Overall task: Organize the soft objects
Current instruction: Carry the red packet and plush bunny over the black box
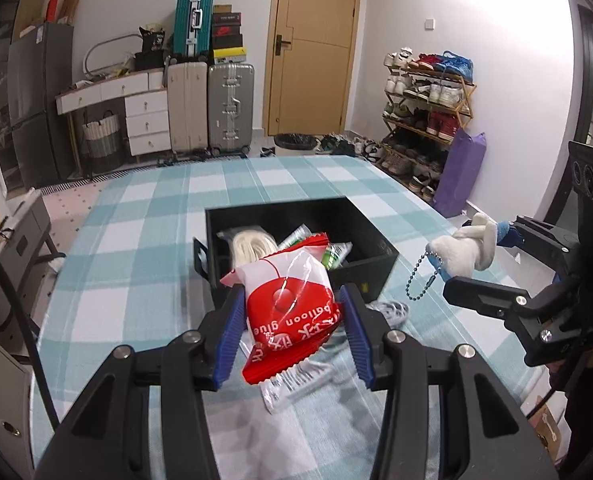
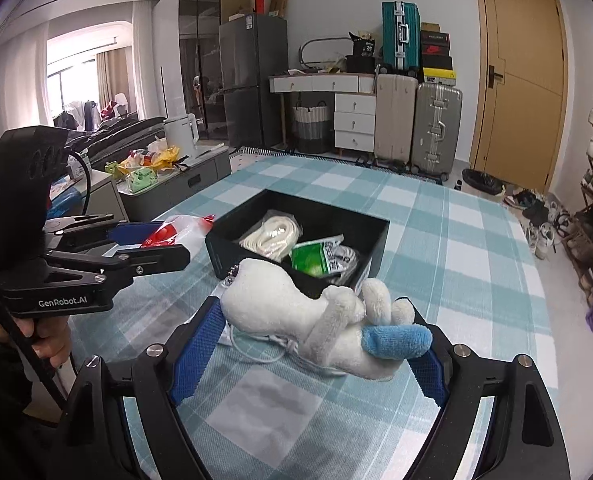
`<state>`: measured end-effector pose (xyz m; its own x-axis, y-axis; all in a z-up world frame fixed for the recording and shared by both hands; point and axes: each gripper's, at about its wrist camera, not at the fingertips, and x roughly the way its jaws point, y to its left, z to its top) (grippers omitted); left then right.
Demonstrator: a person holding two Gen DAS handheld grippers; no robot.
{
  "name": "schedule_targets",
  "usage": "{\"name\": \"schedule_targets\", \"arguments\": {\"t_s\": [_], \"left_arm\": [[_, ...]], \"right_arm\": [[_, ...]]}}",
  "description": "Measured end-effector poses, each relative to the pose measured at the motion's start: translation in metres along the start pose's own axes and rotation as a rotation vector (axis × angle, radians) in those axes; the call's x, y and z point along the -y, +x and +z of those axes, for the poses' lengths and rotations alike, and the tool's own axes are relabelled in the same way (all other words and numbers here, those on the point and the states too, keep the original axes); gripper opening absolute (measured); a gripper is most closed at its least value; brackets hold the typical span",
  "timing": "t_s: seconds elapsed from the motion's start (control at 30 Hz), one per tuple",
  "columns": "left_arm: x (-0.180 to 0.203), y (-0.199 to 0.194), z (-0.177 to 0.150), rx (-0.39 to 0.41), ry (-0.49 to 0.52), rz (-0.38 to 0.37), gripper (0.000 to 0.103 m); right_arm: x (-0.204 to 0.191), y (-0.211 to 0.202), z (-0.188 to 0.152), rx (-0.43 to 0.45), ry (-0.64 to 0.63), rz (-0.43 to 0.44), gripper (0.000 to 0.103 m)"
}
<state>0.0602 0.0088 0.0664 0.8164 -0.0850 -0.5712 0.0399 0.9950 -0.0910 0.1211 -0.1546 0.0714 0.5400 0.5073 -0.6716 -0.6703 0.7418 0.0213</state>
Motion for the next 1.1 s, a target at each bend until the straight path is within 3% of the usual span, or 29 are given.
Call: {"name": "schedule_targets", "arguments": {"t_s": [0.63,1.1], "left_arm": [[-0.014,0.027,0.031,0.02,0.011,0.022,0.046],[-0.029,0.068,0.041,-0.029,-0.01,0.035,0.047]], "right_arm": [[0.003,0.04,0.041,0.019,0.004,-0.016,0.086],[0.006,0.088,0.054,-0.051,-0.046,-0.008,0.086]]}}
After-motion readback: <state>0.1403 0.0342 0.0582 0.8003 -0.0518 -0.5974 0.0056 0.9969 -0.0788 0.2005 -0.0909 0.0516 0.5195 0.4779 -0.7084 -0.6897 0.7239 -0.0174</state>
